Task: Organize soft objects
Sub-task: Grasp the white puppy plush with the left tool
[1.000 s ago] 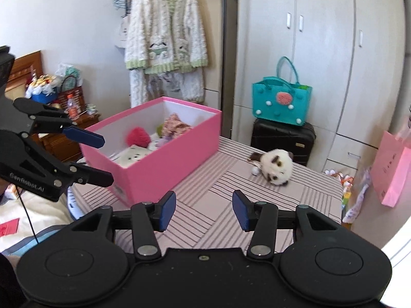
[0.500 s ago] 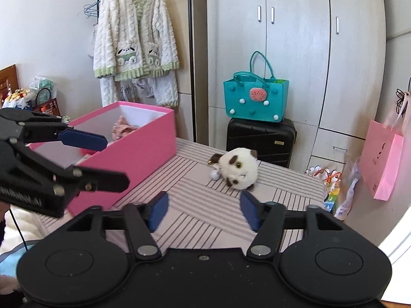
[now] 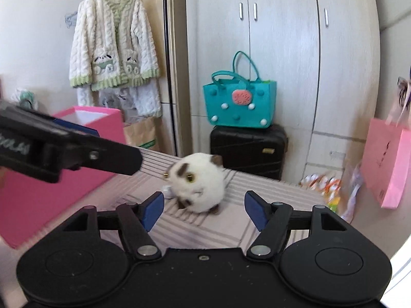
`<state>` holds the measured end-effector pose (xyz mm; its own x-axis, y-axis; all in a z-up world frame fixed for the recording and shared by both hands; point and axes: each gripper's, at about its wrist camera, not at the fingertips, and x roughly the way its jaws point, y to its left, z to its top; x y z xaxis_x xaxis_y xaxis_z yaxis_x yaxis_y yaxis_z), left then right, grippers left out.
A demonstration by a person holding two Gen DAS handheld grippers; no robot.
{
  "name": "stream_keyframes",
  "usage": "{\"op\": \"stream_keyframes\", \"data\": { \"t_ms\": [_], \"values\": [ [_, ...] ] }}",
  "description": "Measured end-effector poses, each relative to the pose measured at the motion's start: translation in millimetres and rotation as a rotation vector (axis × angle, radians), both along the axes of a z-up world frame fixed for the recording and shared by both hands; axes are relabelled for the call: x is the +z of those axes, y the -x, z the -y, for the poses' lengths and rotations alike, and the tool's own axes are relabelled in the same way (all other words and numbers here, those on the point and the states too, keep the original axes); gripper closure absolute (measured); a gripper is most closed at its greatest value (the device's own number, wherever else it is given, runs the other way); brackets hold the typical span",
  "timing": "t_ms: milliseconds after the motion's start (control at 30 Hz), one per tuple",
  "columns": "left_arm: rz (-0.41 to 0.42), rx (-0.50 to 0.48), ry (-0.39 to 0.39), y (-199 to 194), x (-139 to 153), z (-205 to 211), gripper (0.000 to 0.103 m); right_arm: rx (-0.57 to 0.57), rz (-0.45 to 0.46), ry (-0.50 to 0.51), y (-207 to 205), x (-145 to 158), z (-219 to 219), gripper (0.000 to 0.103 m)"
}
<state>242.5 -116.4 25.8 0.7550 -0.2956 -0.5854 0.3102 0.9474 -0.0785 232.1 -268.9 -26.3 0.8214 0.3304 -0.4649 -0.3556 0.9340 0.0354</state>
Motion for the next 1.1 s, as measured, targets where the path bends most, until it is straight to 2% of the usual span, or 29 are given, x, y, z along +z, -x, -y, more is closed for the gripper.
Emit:
{"op": "stream_keyframes", "data": {
  "t_ms": [67,133,233,333,433,500,667,700,733,767,800,867,967,1100],
  "values": [
    [-0.041,0.011,0.022,-13.2,-6.3,4.5,0.015,-0.009,0.013,0.014,-7.4,-5.0,0.4,0.029],
    [-0.123,0.010,0.095,-28.1,-12.0,6.0,0.015,-0.024,-0.019,-0.021,-18.8,-11.3,3.7,0.029],
    [-0.125,0.021,0.101,-42.4,-14.4,12.7,0.015,-0.022,-0.050,-0.051,-32.3,-20.6,3.4,0.029],
    [-0.158,0.039,0.099,-58.7,-20.6,14.6,0.015,0.002,-0.056,-0.020,-40.1,-26.9,-5.0,0.029],
    [-0.181,0.099,0.096,-75.4,-32.1,11.9,0.015,0.005,-0.074,0.005,-48.1,-29.6,-11.4,0.029],
    [-0.200,0.129,0.113,-81.8,-41.1,7.6,0.015,-0.009,-0.131,0.017,-56.1,-30.9,-13.8,0.030],
    [-0.233,0.124,0.188,-87.0,-51.9,0.7,0.018,-0.005,-0.163,-0.008,-63.6,-32.3,-8.0,0.030],
    [-0.231,0.118,0.208,-86.4,-52.7,0.0,0.019,-0.001,-0.169,-0.016,-66.0,-33.2,-7.6,0.030],
    [-0.231,0.117,0.218,-86.1,-53.3,0.0,0.026,0.000,-0.172,-0.021,-68.6,-34.0,-7.8,0.030],
    [-0.230,0.118,0.220,-85.9,-54.0,0.6,0.038,0.002,-0.175,-0.024,-71.2,-34.5,-7.9,0.030],
    [-0.229,0.106,0.213,-86.0,-55.5,2.6,0.042,0.007,-0.175,-0.030,-73.8,-34.0,-9.4,0.036],
    [-0.215,0.091,0.205,-83.3,-57.5,4.2,0.044,0.037,-0.179,-0.053,-77.4,-34.3,-10.2,0.044],
    [-0.199,0.083,0.194,-79.9,-58.3,6.2,0.048,0.040,-0.176,-0.077,-76.7,-37.5,-13.5,0.044],
    [-0.187,0.076,0.196,-77.0,-58.8,5.1,0.049,0.043,-0.158,-0.054,-76.3,-41.7,-21.1,0.042]
  ]
}}
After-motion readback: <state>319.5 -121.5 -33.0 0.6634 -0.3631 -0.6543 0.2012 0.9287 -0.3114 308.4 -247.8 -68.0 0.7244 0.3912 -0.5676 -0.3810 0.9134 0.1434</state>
